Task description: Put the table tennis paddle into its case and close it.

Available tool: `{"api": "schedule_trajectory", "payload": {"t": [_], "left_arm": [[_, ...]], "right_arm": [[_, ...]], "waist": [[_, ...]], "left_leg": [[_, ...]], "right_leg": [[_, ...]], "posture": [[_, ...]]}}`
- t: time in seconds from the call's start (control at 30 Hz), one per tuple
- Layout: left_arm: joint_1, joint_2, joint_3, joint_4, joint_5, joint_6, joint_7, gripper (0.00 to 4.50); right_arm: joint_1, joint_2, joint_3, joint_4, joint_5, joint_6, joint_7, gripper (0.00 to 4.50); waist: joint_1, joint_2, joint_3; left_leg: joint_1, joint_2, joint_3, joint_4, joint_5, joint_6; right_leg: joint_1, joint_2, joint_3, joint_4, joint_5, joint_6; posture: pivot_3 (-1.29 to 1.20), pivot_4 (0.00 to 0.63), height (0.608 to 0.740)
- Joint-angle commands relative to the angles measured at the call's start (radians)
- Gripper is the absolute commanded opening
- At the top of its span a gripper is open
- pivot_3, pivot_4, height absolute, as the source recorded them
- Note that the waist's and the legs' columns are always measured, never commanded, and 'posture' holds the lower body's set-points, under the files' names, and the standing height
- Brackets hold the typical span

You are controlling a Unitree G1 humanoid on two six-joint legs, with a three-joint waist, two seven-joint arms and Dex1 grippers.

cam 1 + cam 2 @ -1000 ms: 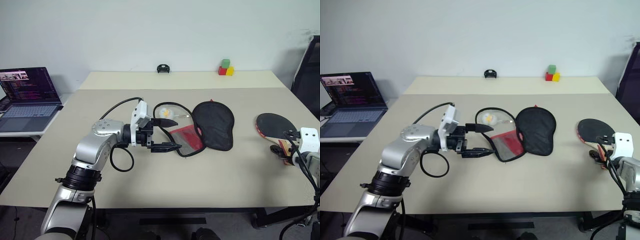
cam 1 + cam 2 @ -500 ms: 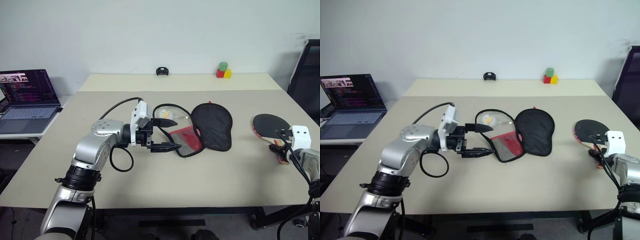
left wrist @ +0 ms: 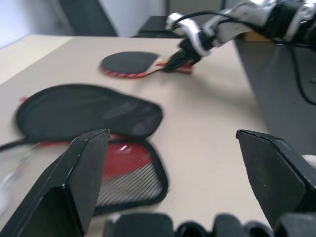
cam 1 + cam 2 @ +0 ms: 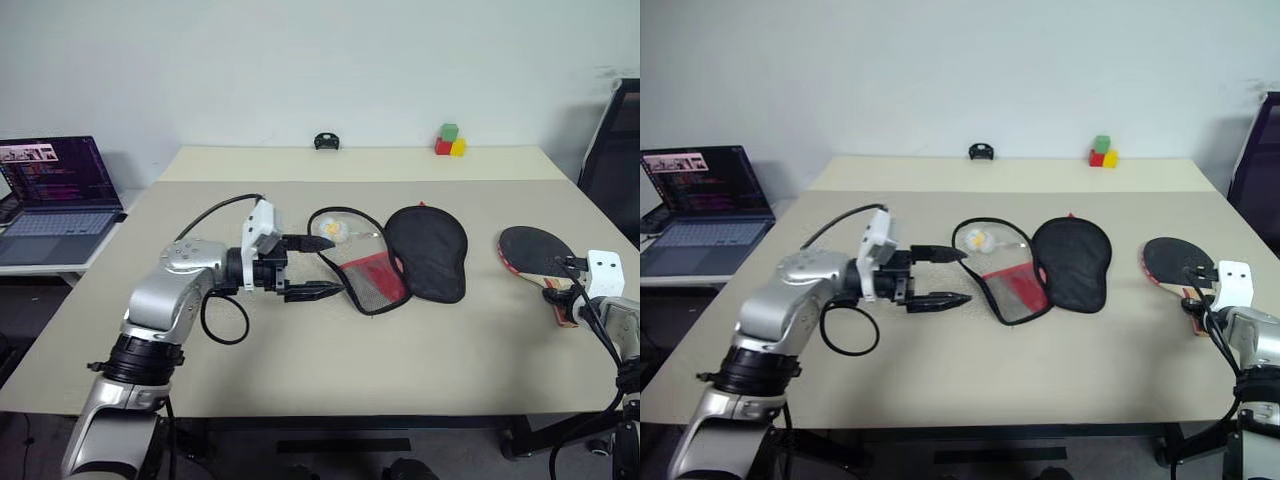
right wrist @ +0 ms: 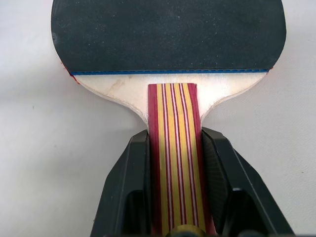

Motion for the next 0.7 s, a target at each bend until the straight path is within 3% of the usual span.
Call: {"api": "schedule_trajectory", "payload": {"t": [0.03,0.3,0.47,0.7], "left_arm": [[0.010,0.016,0.041,-0.031,-0.020,-0.002,0.011,4.50],[0.038,0.014,0.058,-0.056,-0.030,0.011,0.039,4.50],[0.048,0.009,0.074,-0.089,-0.055,0.031,0.070,4.50],[0.064,0.009,0.079,-0.121,-0.064,0.047,0.094,4.50]], "right_arm": [[-0.017,-0.036,-0.059,-0.128,0.025,0.042,-0.024,1.06],[-0.050,0.066,-0.068,-0.491,0.111,0.270,-0.106,1.06],[-0.095,0.250,-0.068,-0.690,0.150,0.430,-0.224,1.06],[-0.161,0.403,-0.049,-0.718,0.137,0.479,-0.305,1.06]], "waist": [[0.002,0.001,0.001],[-0.002,0.002,0.001],[0.001,0.002,0.001],[0.006,0.003,0.002]], "left_leg": [[-0.001,0.000,0.000,0.000,0.000,0.000],[-0.011,0.001,0.000,-0.001,0.000,0.000],[-0.011,0.001,-0.002,-0.001,0.000,0.000],[-0.014,0.000,-0.002,-0.001,0.000,0.000]], "right_leg": [[-0.001,0.000,0.000,0.000,0.000,0.000],[-0.011,0.000,0.000,0.000,0.000,0.000],[-0.011,0.000,-0.001,0.000,0.000,0.000],[-0.014,-0.001,-0.001,0.000,0.000,0.000]], "posture": [[0.00,0.150,0.740],[0.00,0.150,0.740],[0.00,0.150,0.740],[0.00,0.150,0.740]]}}
